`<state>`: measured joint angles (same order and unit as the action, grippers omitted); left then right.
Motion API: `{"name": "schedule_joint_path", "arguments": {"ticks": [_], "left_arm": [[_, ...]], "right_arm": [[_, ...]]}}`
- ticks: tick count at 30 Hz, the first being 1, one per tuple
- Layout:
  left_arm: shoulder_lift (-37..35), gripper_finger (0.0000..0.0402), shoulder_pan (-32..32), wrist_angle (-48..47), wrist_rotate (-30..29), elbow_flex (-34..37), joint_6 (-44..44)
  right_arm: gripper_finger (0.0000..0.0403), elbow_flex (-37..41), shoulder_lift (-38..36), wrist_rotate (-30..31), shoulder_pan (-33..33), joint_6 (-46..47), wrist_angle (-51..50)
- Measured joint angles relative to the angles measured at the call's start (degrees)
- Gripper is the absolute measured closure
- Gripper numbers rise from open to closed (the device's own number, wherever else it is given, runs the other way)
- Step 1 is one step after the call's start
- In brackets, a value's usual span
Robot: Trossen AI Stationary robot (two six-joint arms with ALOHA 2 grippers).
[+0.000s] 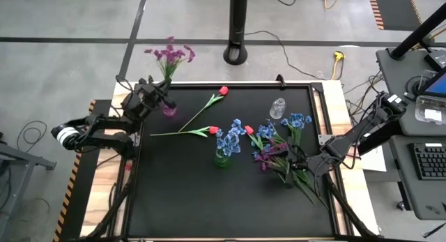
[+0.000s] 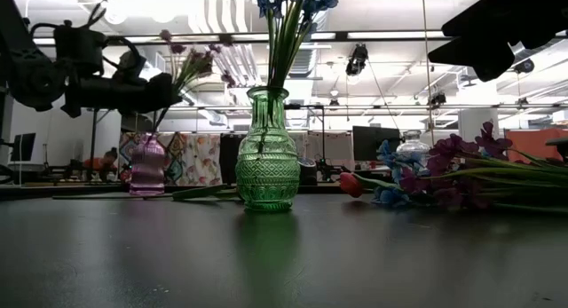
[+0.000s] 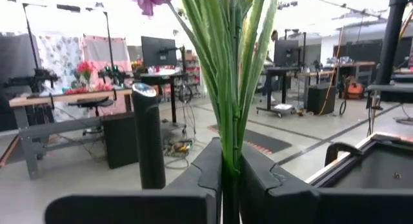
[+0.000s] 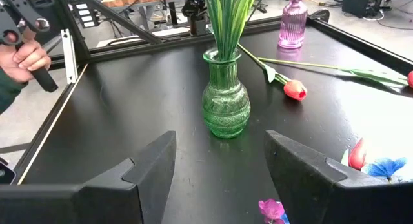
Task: Sort flowers into vase by color
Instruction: Put the top left purple flower into the purple crystal vase
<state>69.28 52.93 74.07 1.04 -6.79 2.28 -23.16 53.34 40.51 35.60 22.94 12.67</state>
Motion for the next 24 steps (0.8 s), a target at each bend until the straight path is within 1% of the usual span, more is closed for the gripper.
{"name": "schedule_joint_path", "arguments": {"ticks": [5, 9, 14, 24], "left_arm": [[0.0, 0.0394, 0.0, 5.8, 0.1, 3.8, 1.1], [0.0, 0.0394, 0.0, 10.5, 2.7, 6.3, 1.9], [-0.2, 0.0389, 0.0, 10.6, 3.1, 6.2, 1.9], [-0.2, 0.0346, 0.0, 10.6, 3.0, 6.2, 2.1]], "right_arm": [[0.0177, 0.0, 0.0, 0.0, 0.0, 0.0, 0.0], [0.0177, 0.0, 0.0, 0.0, 0.0, 0.0, 0.0], [0.0177, 0.0, 0.0, 0.0, 0.0, -0.2, 0.0], [0.0177, 0.0, 0.0, 0.0, 0.0, -0.4, 0.0]]}}
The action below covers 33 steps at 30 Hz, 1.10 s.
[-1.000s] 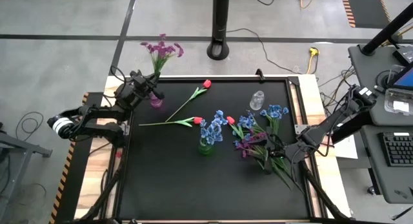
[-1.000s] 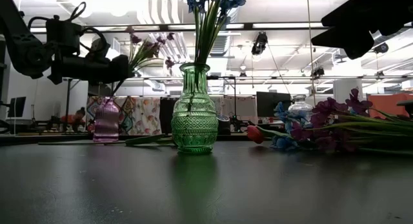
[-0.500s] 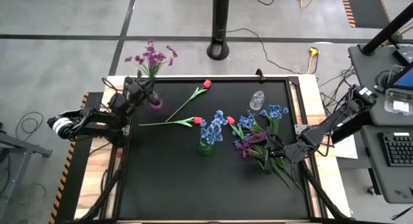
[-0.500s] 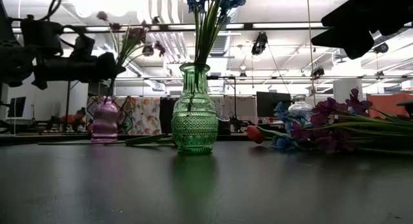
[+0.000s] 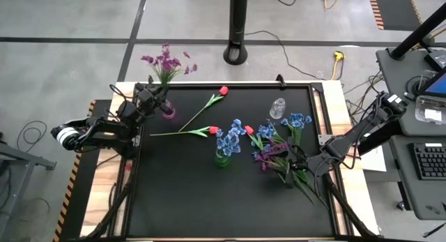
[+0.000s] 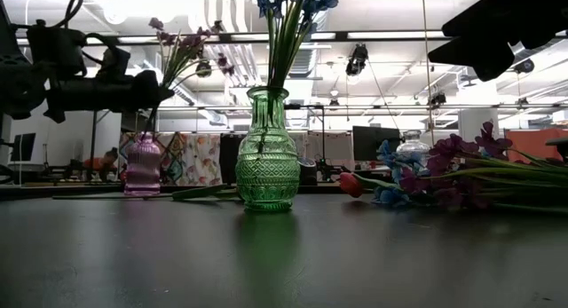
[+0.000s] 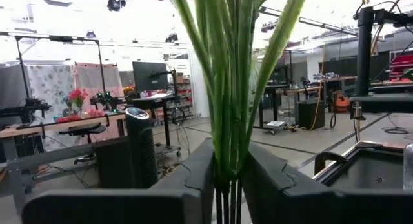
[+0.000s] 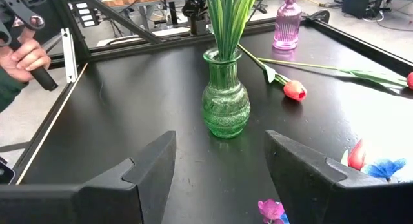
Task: Sort flowers into vase by color
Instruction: Put the top left purple flower into the purple crystal vase
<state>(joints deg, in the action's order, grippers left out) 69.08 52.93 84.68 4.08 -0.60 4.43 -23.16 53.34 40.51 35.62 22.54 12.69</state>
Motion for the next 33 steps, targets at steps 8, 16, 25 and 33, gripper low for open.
{"name": "schedule_joint_path", "arguments": {"ticks": [8, 16, 25, 33], "left_arm": [[-0.1, 0.0292, 0.0, 0.1, 0.0, 0.0, -0.7], [-0.3, 0.022, 0.0, 0.2, 0.0, 0.0, -1.9], [-2.0, 0.0146, 0.0, 0.2, -0.5, 0.0, -3.4], [-4.0, 0.0104, 0.0, -0.1, -2.2, -0.1, -4.1]], "right_arm": [[0.0177, 0.0, 0.0, 0.0, 0.0, 0.0, 0.0], [0.0177, 0.0, 0.0, 0.0, 0.0, 0.3, 0.0], [0.0177, 0.0, 0.0, 0.0, 0.0, 0.4, 0.0], [0.0177, 0.0, 0.0, 0.0, 0.0, 0.4, 0.0]]}}
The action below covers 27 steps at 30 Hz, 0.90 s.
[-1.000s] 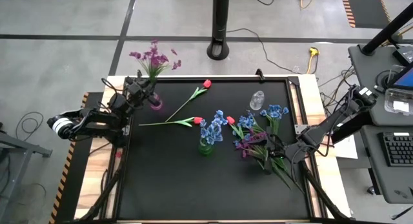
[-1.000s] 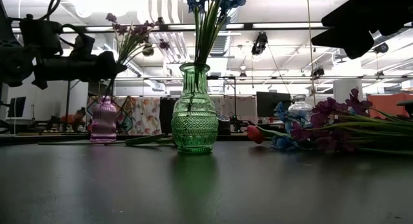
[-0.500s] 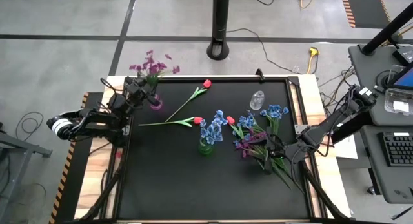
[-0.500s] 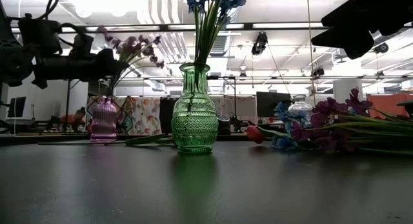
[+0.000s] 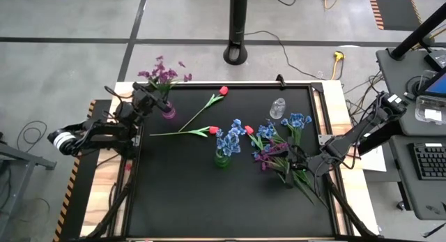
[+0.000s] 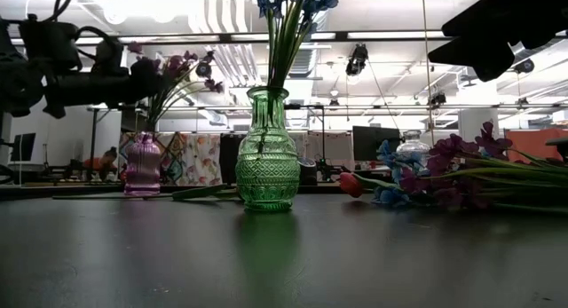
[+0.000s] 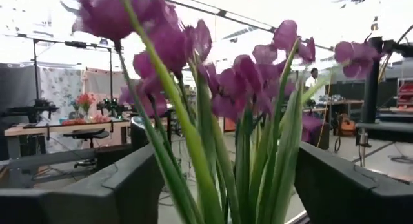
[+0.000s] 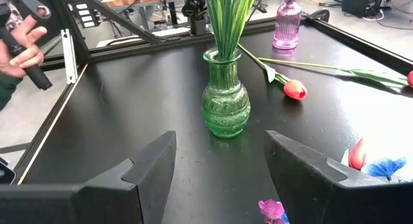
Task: Sort flowers into vase by color
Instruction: Put the top left purple flower into the purple crystal vase
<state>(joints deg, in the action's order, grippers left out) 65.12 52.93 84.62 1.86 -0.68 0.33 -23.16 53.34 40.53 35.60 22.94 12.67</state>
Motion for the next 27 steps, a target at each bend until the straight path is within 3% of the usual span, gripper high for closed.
{"name": "schedule_joint_path", "arguments": {"ticks": [27], "left_arm": [[-9.7, 0.0092, 0.0, -0.8, -4.1, -5.4, -3.2]], "right_arm": [[0.0177, 0.0, 0.0, 0.0, 0.0, 0.0, 0.0]]}}
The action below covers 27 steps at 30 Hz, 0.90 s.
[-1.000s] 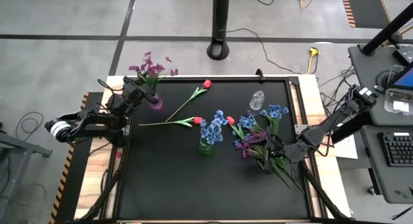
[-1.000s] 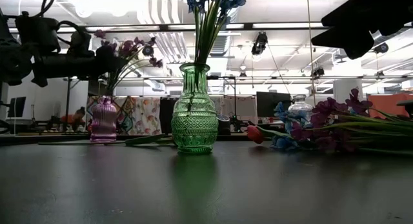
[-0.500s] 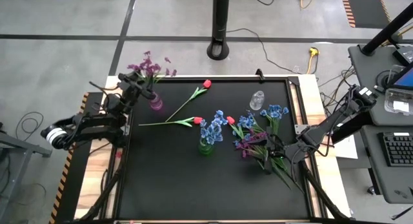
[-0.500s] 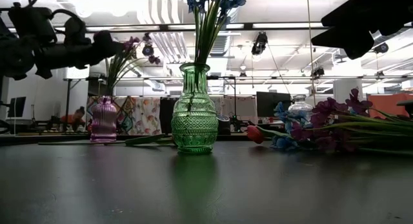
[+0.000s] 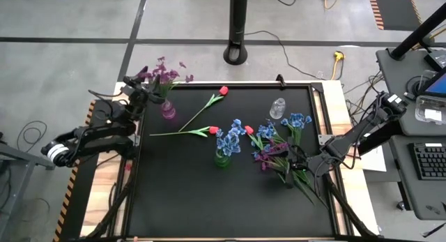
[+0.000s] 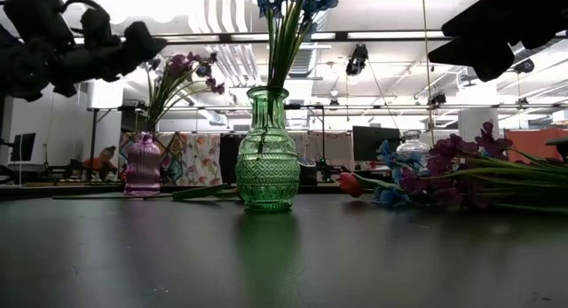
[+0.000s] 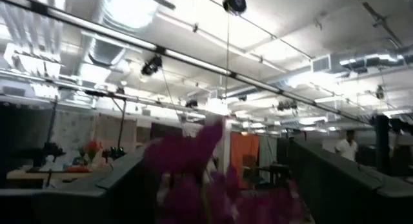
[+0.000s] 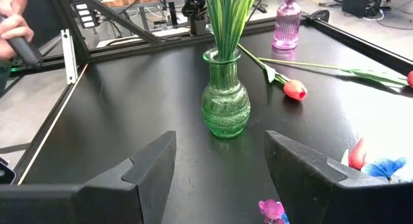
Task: Sort flowers into vase by color
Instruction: Put the top left purple flower into the purple crystal vase, then put the bottom left red flower into the transparent crystal vase
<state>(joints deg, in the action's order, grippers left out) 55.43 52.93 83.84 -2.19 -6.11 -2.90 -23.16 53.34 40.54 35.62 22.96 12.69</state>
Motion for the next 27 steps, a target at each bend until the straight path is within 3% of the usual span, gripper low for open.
{"name": "schedule_joint_path", "arguments": {"ticks": [10, 15, 18, 22, 27], "left_arm": [[-2.8, 0.0092, 0.0, -5.0, -0.4, -7.8, 1.5], [-5.1, 0.0092, -0.2, -14.4, 0.2, -15.7, 4.4], [-7.1, 0.0092, -1.3, -29.9, 1.6, -23.5, 5.8], [-7.9, 0.0092, -3.5, -60.9, 1.8, -38.5, 9.7], [-6.0, 0.0092, -7.1, -92.1, 6.2, -56.6, 16.1]], "right_arm": [[0.0177, 0.0, 0.0, 0.0, 0.0, 0.0, 0.0], [0.0177, 0.0, 0.0, 0.0, 0.0, 0.0, 0.0], [0.0177, -0.5, 0.0, 0.0, 0.0, 0.0, -0.4], [0.0177, -3.2, 0.0, -0.1, 0.0, 0.6, -3.9], [0.0177, -9.7, 0.1, -0.1, 0.0, 11.0, -22.1]]}}
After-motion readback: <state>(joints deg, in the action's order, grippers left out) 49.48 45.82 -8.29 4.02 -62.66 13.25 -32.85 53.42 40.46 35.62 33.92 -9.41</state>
